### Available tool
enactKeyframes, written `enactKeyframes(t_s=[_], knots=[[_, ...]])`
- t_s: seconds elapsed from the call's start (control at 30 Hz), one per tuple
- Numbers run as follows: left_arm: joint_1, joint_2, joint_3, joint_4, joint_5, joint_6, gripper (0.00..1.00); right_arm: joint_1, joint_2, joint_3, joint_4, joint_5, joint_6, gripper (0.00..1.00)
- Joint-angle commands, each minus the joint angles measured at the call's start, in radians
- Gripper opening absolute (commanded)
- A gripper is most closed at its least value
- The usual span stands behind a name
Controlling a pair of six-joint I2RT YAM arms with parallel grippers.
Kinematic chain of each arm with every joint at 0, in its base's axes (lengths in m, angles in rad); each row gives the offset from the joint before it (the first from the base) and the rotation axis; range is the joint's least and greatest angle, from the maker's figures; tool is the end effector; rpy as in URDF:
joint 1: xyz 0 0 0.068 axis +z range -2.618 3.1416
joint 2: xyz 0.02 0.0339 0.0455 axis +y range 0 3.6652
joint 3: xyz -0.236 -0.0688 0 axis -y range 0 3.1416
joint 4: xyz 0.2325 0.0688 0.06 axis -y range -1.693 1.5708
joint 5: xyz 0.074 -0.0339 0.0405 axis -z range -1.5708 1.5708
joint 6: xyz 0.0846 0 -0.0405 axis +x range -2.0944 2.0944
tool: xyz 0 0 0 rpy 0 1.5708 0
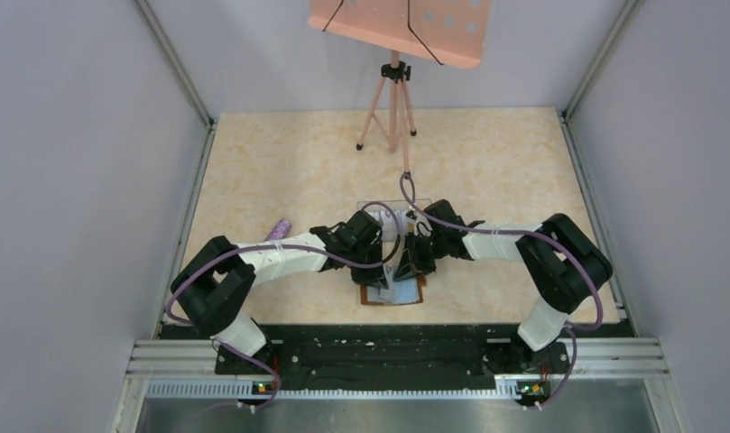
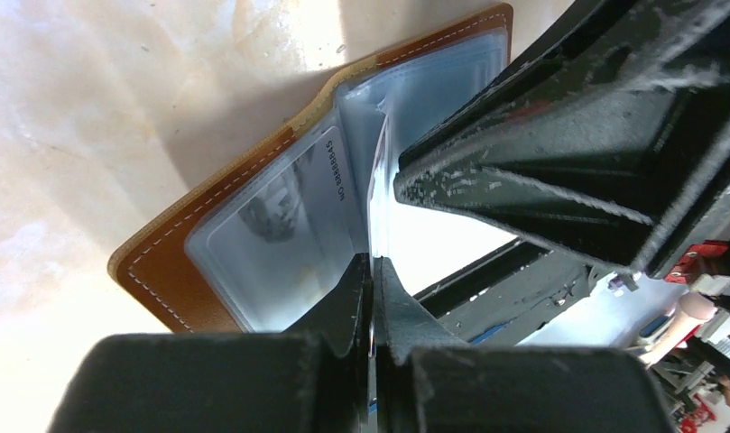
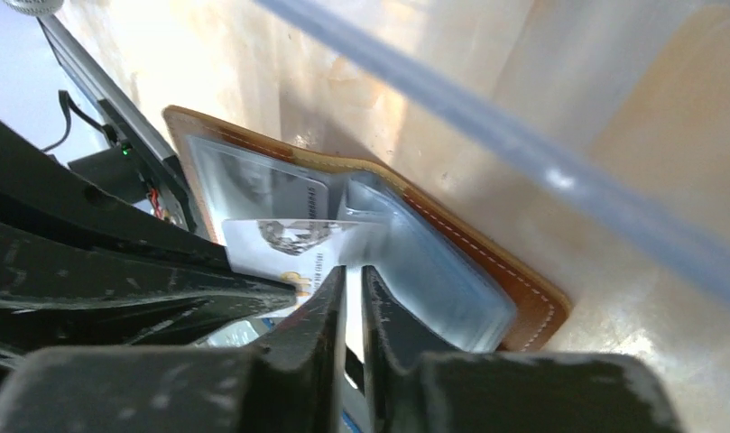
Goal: Put the credit cards into the card holder
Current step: Insert the credit card into the card holder.
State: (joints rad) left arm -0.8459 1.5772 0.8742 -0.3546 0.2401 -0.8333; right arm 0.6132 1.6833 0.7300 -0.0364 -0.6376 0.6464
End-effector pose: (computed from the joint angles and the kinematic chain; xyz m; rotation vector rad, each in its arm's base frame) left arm 0.1934 -0.2487 0.1089 0.1089 2.8682 -0.7914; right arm 0.2229 0.2184 0.0745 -0.2284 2.7868 1.2323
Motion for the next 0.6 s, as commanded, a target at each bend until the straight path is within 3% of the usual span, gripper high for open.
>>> enactKeyframes(t_s=[0.0,0.13,0.4,0.57], knots=[[-0.004,0.011,-0.055,0.067,0.006,-0.031,0.0,0.01,-0.096,0.085,-0.082,0.022,-0.015,0.16],[0.0,0.011,-0.076,0.1,0.018,-0.046,0.0,-0.024,-0.175,0.097,-0.133,0.037,-0.007,0.28],[0.023,0.04,-0.128,0.215,0.067,-0.1,0.0,-0.185,-0.341,-0.031,-0.274,0.088,-0.05,0.29],[0.031,0.044,-0.176,0.305,0.089,-0.158,0.0,-0.239,-0.354,-0.142,-0.273,0.094,-0.071,0.3]])
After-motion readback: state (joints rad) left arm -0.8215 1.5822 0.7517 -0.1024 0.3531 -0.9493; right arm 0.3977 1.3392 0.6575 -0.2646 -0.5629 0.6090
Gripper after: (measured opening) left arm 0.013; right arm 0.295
